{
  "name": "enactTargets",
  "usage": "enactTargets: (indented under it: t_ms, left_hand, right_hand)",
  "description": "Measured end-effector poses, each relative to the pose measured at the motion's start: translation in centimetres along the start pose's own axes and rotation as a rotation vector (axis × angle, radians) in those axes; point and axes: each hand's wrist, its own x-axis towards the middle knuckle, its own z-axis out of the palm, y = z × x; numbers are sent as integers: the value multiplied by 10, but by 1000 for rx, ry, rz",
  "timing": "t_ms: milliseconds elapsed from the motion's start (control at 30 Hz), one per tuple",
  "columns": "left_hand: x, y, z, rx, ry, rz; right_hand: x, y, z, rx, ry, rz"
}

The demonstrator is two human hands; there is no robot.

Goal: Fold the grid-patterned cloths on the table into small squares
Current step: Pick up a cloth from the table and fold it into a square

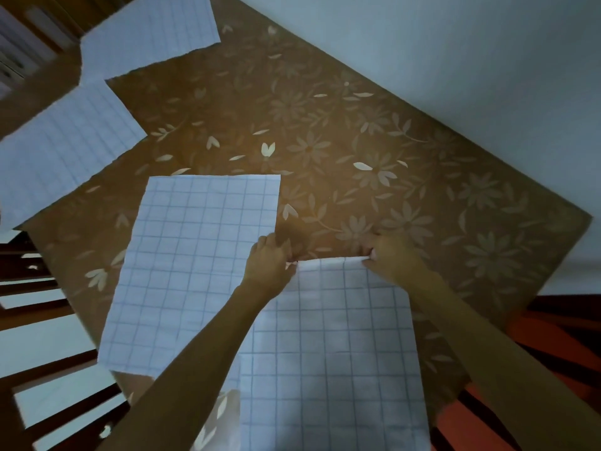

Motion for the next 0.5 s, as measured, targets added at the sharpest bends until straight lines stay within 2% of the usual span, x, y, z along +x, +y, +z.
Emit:
enactTargets:
  t_ms: [100,200,400,500]
  left_hand:
    - [-18,-11,-22,-105,-73,-67]
    - [-41,-28,-52,-176,-72,-115]
    - [-96,-57,-121,-262,93,-96]
    - [-132,-64,-159,-301,223,-74]
  right_hand:
    - [-20,-12,-11,66,-5,20]
    - [-40,-30,-29,85,72,6]
    - [-81,-83,-70,169,186,21]
    - [-102,-101,-82,271,305,-117]
